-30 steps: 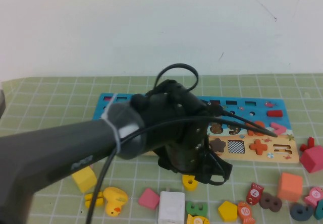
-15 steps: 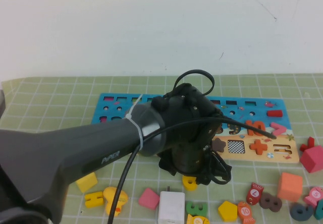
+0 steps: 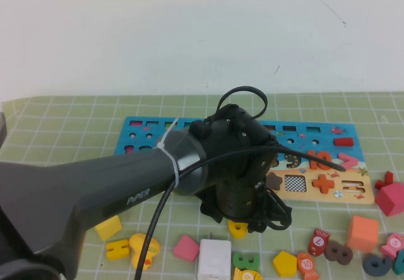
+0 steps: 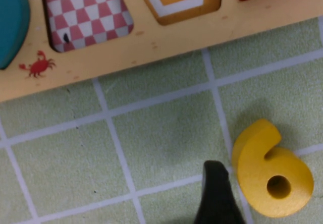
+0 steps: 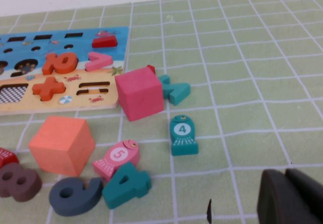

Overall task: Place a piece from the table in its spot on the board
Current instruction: Pick up the "number 6"

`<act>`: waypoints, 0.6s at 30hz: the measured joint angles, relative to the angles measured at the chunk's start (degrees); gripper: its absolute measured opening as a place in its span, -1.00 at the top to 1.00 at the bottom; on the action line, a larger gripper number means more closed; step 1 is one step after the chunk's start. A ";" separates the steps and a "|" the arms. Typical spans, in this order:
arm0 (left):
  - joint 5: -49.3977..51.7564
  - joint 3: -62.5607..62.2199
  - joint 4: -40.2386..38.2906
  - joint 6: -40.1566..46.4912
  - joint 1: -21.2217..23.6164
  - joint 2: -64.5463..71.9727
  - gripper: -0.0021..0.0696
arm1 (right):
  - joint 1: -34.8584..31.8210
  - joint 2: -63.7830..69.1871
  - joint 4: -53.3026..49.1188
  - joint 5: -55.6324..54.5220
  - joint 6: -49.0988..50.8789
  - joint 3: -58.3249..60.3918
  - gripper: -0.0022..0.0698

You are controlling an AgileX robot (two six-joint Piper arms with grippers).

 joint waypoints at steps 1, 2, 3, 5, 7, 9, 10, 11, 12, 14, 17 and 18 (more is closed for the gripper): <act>0.00 0.00 0.00 -0.37 0.00 0.00 -0.19 | 0.00 0.00 0.00 0.00 0.00 0.00 0.95; 0.00 0.00 0.00 -0.59 0.00 0.00 -0.19 | 0.00 0.00 0.00 0.00 0.00 0.00 0.95; 0.00 0.00 0.00 -0.61 0.00 0.00 -0.19 | 0.00 0.00 0.00 0.00 0.00 0.00 0.95; 0.00 0.00 -0.39 -0.61 0.00 0.00 -0.18 | 0.00 0.00 0.00 0.00 0.00 0.00 0.95; 0.00 0.00 -0.66 -0.71 0.00 0.00 -0.14 | 0.00 0.00 0.00 0.00 0.00 0.00 0.95; 0.00 0.00 -1.05 -0.71 0.00 0.09 -0.09 | 0.00 0.00 0.00 0.00 0.00 0.00 0.95; -0.10 0.00 -1.15 -0.82 0.00 0.09 -0.06 | 0.00 0.00 0.00 0.00 0.00 0.00 0.95; -0.24 0.00 -1.16 -0.82 0.00 0.09 -0.05 | 0.00 0.00 0.00 0.00 0.00 0.00 0.95; -0.39 0.00 -1.29 -0.82 0.00 0.09 -0.04 | 0.00 0.00 0.00 0.00 0.00 0.00 0.95; -0.48 0.00 -1.40 -0.82 0.00 0.09 -0.03 | 0.00 0.00 0.00 0.00 0.00 0.00 0.95; -0.48 0.00 -1.40 -0.82 0.00 0.09 -0.02 | 0.00 0.00 0.00 0.00 0.00 0.00 0.95; -0.48 0.00 -1.40 -0.82 0.00 0.09 -0.02 | 0.00 0.00 0.00 0.00 0.00 0.00 0.95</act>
